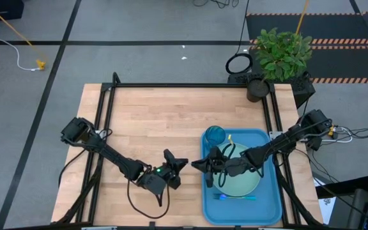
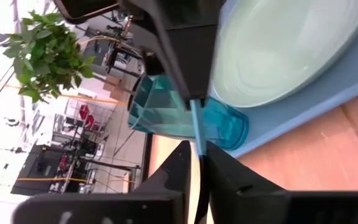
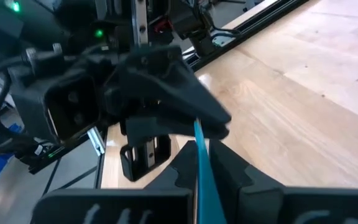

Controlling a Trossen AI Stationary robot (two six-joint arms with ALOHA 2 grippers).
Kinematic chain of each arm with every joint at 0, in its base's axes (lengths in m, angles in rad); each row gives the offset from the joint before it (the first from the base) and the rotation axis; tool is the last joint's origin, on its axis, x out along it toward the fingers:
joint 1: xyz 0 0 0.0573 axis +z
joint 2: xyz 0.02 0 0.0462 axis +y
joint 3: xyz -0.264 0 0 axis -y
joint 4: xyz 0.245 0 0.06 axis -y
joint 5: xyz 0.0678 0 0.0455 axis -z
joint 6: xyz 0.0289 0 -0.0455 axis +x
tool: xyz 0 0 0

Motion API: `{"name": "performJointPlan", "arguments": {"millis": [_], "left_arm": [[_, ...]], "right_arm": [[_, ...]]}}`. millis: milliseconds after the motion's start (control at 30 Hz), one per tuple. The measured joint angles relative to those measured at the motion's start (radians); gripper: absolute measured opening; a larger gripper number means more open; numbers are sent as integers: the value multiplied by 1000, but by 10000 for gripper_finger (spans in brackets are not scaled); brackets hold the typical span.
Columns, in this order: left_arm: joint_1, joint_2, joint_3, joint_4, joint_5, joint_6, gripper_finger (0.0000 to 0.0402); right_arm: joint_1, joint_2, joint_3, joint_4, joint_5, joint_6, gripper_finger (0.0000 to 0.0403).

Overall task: Pick and place plate/cup/fork/spoon on tray
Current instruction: Put the blue spoon on the blue serving tray to the left of the blue fork

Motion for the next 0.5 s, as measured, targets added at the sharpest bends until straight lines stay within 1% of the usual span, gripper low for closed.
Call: {"name": "performJointPlan", "arguments": {"millis": [100,267,500], "left_arm": [[-1,0,0,-3,8,-6,19],[-2,0,-1,-2,7,-10,18],[-2,0,-1,11,-5,-53,6]], "right_arm": [[-1,-1,3,10,8,-2,12],[-1,-2,3,13,13,-6,13],[-1,-5,5,23,22,-47,33]]}}
